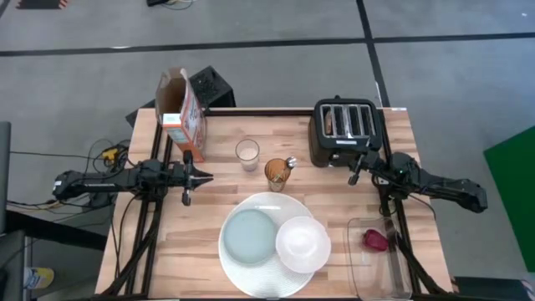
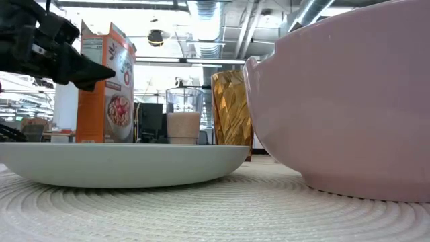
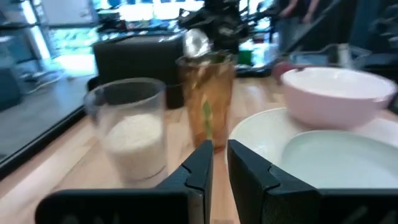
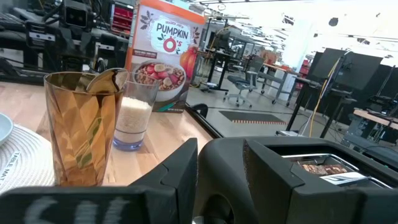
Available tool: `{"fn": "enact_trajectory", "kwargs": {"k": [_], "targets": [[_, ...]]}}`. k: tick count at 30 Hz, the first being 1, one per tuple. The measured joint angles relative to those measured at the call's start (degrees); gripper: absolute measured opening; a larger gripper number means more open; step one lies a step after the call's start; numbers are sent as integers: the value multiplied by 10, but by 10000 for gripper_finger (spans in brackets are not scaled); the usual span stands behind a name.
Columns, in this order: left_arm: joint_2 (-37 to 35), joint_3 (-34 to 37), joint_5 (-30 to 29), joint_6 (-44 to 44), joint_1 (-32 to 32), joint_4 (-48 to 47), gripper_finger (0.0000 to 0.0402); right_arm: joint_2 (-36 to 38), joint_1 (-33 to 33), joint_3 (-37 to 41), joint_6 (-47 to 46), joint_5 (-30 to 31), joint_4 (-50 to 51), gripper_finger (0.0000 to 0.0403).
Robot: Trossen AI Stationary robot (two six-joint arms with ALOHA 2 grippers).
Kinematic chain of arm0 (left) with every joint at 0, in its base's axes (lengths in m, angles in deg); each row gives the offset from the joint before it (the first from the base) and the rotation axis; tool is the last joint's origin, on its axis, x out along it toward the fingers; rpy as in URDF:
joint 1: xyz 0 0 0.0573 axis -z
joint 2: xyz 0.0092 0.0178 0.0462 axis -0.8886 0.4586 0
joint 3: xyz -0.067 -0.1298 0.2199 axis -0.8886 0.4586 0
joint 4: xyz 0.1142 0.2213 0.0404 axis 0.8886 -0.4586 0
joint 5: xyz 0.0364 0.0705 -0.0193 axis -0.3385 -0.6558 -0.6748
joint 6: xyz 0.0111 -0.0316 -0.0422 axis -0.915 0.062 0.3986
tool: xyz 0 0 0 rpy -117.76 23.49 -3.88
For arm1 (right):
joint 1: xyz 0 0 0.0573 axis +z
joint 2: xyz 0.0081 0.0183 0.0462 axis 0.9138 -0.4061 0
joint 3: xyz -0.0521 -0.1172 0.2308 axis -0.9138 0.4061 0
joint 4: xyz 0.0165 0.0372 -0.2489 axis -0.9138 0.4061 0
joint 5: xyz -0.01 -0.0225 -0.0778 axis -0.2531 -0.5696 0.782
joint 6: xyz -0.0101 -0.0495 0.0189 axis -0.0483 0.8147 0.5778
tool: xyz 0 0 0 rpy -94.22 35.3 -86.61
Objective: Arrange a breakfast setting
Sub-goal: Pour the cereal from the cereal box into the white bowl
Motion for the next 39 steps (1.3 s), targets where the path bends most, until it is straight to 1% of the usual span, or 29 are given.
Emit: {"fn": "enact_trajectory", "kwargs": {"k": [4,7,17,24,30,33,36,39], "targets": [[2,0,-3,21,0,1,37,0,0,0,0,0,0,151],[5,0,-3,20,0,1,37,0,0,0,0,0,0,150],[5,0,-4,-42,0,1,37,0,0,0,0,0,0,151],[5,-5,-4,-9,0,-16,37,0,0,0,0,0,0,151],[5,-7,0,-9,0,-20,37,0,0,0,0,0,0,151],[8,-7,3,-28,0,-22,37,0,0,0,0,0,0,151],[12,-8,-13,-56,0,-20,37,0,0,0,0,0,0,150],[11,-8,-20,-48,0,-19,37,0,0,0,0,0,0,151]]}}
